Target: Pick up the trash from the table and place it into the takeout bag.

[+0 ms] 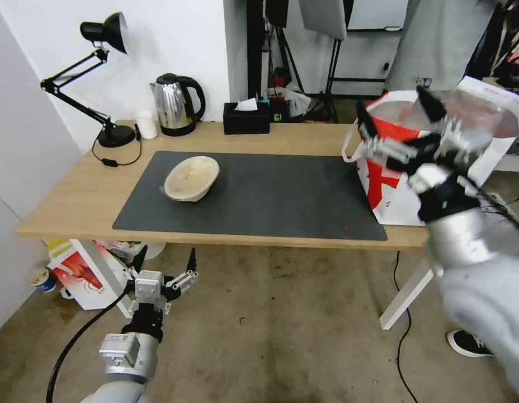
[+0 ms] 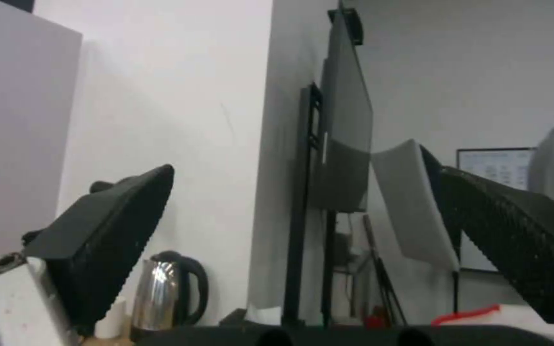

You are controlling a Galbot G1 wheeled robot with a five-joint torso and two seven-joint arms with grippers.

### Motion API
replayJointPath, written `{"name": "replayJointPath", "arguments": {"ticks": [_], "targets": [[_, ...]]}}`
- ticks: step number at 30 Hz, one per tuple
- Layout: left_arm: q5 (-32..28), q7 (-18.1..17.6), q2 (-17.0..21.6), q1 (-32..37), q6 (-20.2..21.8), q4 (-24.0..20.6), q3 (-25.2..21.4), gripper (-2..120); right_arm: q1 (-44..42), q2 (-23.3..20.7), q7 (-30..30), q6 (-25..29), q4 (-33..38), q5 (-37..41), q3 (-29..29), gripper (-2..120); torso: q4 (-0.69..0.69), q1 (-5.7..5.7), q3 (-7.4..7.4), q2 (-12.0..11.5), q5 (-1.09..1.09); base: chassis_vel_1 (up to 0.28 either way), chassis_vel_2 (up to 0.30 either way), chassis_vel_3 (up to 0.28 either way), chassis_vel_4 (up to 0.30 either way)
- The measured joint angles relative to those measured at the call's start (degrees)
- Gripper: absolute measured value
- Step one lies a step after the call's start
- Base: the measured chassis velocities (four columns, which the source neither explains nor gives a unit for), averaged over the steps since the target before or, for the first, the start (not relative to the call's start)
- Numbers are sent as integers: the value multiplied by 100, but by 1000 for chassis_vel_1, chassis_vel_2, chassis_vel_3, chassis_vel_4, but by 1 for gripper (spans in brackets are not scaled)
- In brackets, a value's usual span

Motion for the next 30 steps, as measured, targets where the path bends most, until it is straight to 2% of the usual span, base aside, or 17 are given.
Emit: {"name": "replayJointPath", "arguments": {"ticks": [2, 4, 5, 9, 10, 13, 18, 30], "targets": [[0, 1, 1, 0, 0, 0, 0, 100, -663, 343, -20, 79, 107, -464, 151, 100, 0, 0, 0, 0, 0, 0, 0, 0, 0], [0, 1, 1, 0, 0, 0, 0, 100, -1194, 911, -113, 222, 227, -1033, 232, 100, 2, 0, 0, 1, -1, 0, 0, 0, 0], [0, 1, 1, 0, 0, 0, 0, 100, -1194, 911, -113, 222, 227, -1033, 232, 100, 2, 0, 0, 1, -1, 0, 0, 0, 0], [0, 1, 1, 0, 0, 0, 0, 100, -1907, 2374, -345, 544, 238, -2003, 108, 100, 1, -1, 0, 1, 0, 0, 0, 0, 0], [0, 1, 1, 0, 0, 0, 0, 100, -1907, 2374, -345, 544, 238, -2003, 108, 100, 1, -1, 0, 1, 0, 0, 0, 0, 0], [0, 0, 1, 0, 0, 0, 0, 100, -2340, 3118, -355, 850, 159, -2528, 32, 100, 2, -1, 0, 1, 0, 0, 0, 0, 0], [0, 0, 1, 0, 0, 0, 0, 100, -2773, 3503, -314, 1225, 120, -2944, -58, 100, 2, -1, 0, 1, 0, 0, 0, 0, 0], [0, 0, 1, 0, 0, 0, 0, 100, -3550, 3775, -270, 2346, -180, -3657, -140, 100, 2, -1, 0, 1, 1, 0, 0, 0, 0]]}}
